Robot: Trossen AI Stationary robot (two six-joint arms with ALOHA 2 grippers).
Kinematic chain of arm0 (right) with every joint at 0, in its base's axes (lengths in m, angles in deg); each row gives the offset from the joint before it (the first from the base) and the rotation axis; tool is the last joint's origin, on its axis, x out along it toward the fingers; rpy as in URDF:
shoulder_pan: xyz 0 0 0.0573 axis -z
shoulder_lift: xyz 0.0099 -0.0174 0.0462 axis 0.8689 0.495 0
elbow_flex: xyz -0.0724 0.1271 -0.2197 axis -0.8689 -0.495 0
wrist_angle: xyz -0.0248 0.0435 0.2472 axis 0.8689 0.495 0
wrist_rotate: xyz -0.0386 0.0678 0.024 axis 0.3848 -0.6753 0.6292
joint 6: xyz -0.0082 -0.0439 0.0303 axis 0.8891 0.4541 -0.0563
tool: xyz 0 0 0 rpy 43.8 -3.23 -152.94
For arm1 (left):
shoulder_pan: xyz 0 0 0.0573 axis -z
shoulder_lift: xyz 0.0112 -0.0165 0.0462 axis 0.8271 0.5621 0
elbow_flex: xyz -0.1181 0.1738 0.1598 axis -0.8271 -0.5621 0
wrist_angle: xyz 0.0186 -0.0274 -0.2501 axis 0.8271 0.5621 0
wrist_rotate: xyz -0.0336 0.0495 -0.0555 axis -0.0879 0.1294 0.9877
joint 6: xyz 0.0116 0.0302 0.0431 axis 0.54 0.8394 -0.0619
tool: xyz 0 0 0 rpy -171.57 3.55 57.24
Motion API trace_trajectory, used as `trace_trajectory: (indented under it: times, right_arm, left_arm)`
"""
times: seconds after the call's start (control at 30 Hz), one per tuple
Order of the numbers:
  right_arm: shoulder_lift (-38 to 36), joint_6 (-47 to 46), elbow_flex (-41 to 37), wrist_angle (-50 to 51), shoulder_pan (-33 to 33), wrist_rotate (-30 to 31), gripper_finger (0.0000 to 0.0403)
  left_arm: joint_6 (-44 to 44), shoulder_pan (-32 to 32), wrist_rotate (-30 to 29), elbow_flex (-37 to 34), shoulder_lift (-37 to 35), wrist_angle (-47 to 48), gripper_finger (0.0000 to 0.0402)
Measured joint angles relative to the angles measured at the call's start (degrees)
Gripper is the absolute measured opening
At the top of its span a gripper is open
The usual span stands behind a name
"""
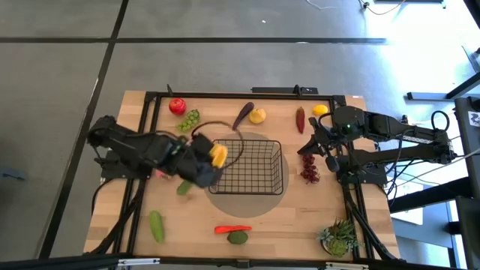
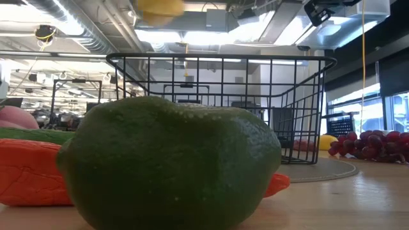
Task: Build produce basket
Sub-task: Put the yellow starfruit into the black wire basket
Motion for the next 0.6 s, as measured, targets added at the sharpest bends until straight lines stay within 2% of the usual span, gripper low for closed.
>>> trace_trajectory:
  times: [0.07,0.2,0.6]
  right_arm:
    - [0.0,0.2,0.0,0.0,0.0,0.0,0.0000]
    - [0.0,1.3,0.0,-0.3,0.0,0.0,0.0000]
    - [0.0,1.5,0.0,-1.4,0.0,0.0,0.0000]
  left_arm:
    - [3.4,-1.6,-3.3,-0.8,0.3,-4.7,0.0000]
    - [7.2,-3.9,-4.2,-5.3,0.2,-13.9,0.0000]
    - [5.6,-4.9,-2.4,-22.0,0.3,-26.8,0.0000]
